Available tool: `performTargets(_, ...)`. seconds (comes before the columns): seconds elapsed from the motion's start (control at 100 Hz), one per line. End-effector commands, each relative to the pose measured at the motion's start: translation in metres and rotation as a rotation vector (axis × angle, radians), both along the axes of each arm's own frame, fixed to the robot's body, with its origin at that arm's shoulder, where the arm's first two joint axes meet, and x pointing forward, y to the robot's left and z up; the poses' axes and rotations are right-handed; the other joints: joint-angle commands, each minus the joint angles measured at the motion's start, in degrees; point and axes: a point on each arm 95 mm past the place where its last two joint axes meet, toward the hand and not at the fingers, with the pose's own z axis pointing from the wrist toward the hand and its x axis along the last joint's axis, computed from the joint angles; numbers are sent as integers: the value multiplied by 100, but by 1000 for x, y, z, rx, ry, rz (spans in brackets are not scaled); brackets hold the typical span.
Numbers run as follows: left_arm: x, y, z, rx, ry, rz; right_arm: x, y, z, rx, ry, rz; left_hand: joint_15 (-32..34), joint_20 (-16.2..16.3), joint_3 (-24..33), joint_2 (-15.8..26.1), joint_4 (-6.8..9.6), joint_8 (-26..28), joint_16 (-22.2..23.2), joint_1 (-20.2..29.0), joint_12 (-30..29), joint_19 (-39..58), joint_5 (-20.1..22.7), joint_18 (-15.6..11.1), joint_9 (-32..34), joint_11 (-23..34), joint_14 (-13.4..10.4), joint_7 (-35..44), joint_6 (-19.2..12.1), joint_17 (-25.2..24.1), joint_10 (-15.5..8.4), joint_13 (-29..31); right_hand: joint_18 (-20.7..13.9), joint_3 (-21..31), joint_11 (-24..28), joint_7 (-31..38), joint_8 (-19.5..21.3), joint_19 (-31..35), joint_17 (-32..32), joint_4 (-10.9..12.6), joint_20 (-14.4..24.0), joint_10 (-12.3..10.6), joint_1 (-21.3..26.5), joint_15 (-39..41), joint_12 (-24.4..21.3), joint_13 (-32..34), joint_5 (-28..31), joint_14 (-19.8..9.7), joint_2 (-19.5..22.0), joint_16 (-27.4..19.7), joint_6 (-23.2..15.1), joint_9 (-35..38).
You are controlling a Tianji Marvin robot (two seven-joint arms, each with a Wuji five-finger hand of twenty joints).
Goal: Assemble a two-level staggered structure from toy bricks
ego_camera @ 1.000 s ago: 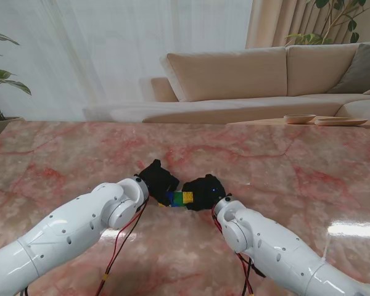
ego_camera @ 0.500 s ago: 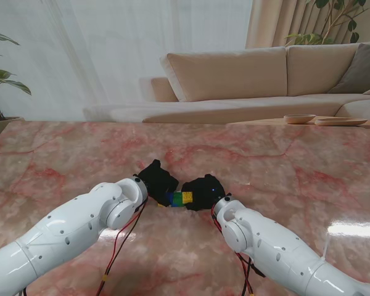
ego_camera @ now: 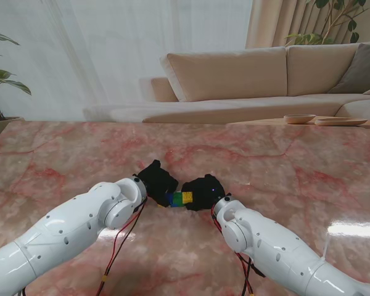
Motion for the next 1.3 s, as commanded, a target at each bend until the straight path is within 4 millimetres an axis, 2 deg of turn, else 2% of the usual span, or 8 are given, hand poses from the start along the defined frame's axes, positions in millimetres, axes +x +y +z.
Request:
performTargets(0.0,-1,0,-1,-1,-1,-4,-7,-2,-13,-22,42,-5,-119,-69,126,-116,181,61,-21,-269,-59,-142,-194,-23,-208,-58,34,-133,70,-138,61,-128,-56,147,-197,-51,-196,6,-103,-84,130,-87,185,68,-168,-35,28,-128,190,43,-285,38)
performTargets(0.57,-4,7,11,-83,-45,2,-8,-3,-12,-23,43,-8,-250,-36,47,-122,169,-584,-166,-314,-435,-535,-397,-49,-662,-376,2,-881,258,-130,88,-366,-53,108,-189,-72,-181,0,-105,-75,141,-82,191,65,-220,-40,33,-126,202,45,-283,34)
performTargets(0.72,-7,11,12,-135,-42,24,-8,-3,-12,-25,43,-6,-164,98,99,40,210,-622,-126,-249,-432,-405,-233,-33,-491,-301,7,-783,170,-128,61,-207,-54,120,-177,-73,-179,0,-100,-74,144,-77,201,66,-213,-31,37,-122,191,45,-287,40)
performTargets(0.82,-9,16,13,-148,-46,39,-8,-3,-11,-25,42,-6,18,284,394,113,292,-493,-22,-113,-331,-61,115,34,-21,-90,-24,-344,-122,-42,-50,172,-48,136,-167,-69,-177,0,-98,-76,146,-83,215,67,-198,-27,43,-122,179,46,-290,53)
performTargets(0.86,-10,18,13,-155,-47,48,-8,-3,-11,-25,41,-6,90,274,319,-41,-62,-589,43,187,-251,82,272,82,213,0,-13,-125,-334,25,-74,328,-51,139,-168,-69,-178,0,-95,-78,146,-84,209,67,-193,-23,41,-127,180,46,-287,49)
performTargets(0.92,-11,20,13,-162,-54,58,-8,-4,-11,-25,40,-6,149,262,255,-146,-201,-738,90,462,-188,193,355,100,370,72,-19,122,-526,75,-94,430,-48,149,-169,-67,-177,-2,-97,-77,146,-83,216,65,-187,-25,41,-126,174,45,-293,45)
performTargets(1.05,-12,27,13,-156,-64,70,-8,-3,-12,-26,41,-5,291,223,-11,-256,-228,-1017,194,800,-64,358,531,131,725,228,-27,655,-877,146,-130,653,-51,154,-171,-61,-177,-2,-97,-84,147,-86,207,66,-175,-25,43,-124,174,46,-291,50)
performTargets(1.29,-11,28,9,-140,-75,66,-9,-3,-12,-27,44,-2,343,178,41,-192,-241,-1272,241,925,466,448,626,135,884,130,-27,689,-876,179,-143,741,-48,163,-180,-60,-181,-6,-101,-87,148,-82,199,67,-167,-22,42,-120,178,48,-296,49)
